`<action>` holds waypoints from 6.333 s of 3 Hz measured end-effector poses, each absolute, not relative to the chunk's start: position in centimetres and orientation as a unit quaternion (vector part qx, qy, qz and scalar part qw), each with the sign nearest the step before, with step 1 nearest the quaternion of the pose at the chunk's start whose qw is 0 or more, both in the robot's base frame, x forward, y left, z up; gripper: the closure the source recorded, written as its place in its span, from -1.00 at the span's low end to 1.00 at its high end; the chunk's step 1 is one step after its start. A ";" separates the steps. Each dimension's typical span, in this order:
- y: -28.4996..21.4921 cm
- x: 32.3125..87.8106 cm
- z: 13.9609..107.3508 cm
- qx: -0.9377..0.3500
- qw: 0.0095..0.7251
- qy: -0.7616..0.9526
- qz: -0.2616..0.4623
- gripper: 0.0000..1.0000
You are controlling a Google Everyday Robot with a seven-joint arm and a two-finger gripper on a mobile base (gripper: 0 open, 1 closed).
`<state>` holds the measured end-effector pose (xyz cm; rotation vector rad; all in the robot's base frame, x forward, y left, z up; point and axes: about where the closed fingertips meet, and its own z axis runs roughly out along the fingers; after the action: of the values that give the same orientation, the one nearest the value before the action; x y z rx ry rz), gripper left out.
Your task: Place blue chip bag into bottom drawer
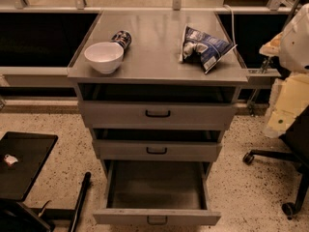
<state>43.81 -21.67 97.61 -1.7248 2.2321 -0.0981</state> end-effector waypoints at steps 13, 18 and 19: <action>-16.4 77.7 87.3 -0.526 0.246 0.812 0.054 -1.00; -16.4 77.7 87.3 -0.526 0.246 0.812 0.054 0.77; -16.4 77.7 87.3 -0.526 0.246 0.812 0.054 1.00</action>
Offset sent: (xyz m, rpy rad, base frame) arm 0.0053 0.0039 0.0004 0.0364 -0.0082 0.0237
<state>77.67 -16.41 87.34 -1.4353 2.2155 0.1474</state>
